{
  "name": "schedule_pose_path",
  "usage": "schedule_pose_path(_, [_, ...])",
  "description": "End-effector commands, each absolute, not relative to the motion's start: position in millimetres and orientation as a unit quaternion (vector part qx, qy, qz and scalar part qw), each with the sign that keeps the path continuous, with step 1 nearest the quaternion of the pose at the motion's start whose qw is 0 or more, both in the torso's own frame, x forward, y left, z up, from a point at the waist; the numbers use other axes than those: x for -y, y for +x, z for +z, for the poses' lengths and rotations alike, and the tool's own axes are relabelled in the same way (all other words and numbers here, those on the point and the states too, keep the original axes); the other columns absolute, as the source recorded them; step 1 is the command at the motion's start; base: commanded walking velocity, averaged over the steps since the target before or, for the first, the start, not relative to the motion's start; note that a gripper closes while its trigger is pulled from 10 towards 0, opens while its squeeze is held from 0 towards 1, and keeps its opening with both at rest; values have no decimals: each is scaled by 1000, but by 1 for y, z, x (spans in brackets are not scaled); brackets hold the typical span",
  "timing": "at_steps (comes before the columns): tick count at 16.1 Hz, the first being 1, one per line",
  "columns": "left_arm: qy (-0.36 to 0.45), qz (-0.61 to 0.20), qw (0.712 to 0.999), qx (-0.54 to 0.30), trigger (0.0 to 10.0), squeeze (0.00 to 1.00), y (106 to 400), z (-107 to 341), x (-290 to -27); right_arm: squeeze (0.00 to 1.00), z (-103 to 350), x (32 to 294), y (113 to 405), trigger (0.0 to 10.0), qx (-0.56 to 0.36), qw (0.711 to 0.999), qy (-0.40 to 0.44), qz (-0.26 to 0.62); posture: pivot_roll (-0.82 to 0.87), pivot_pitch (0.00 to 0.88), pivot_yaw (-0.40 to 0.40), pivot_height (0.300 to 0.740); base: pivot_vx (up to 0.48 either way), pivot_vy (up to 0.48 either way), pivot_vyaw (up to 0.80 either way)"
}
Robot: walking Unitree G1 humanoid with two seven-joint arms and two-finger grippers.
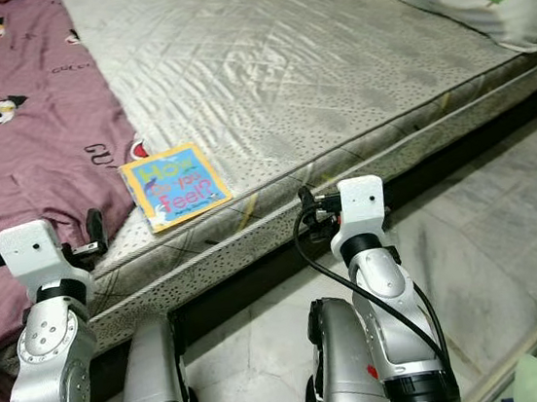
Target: Clean up the room
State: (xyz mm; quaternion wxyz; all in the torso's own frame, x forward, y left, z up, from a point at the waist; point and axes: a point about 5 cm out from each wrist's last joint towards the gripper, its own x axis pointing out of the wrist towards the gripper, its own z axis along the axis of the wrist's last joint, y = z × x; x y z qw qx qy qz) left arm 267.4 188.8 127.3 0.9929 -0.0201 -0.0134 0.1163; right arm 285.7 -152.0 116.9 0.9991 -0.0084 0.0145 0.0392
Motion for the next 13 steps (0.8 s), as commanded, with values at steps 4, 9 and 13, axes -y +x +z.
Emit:
schedule_pose_path(4, [-24, 121, 992, 12, 10000, 0, 267, 127, -192, 0, 117, 150, 287, 10000, -16, 999, -2, 42, 59, 92, -17, 507, 345, 0, 522])
schedule_pose_path(9, [-27, 116, 993, 7, 10000, 0, 268, 125, -191, 0, 117, 150, 287, 10000, -15, 999, -4, 44, 58, 94, -17, 507, 336, 0, 0])
schedule_pose_path(13, [-35, 115, 993, -3, 10000, 0, 271, 122, -190, 0, 117, 150, 288, 10000, -16, 999, -4, 44, 58, 97, -19, 507, 0, 0, 0])
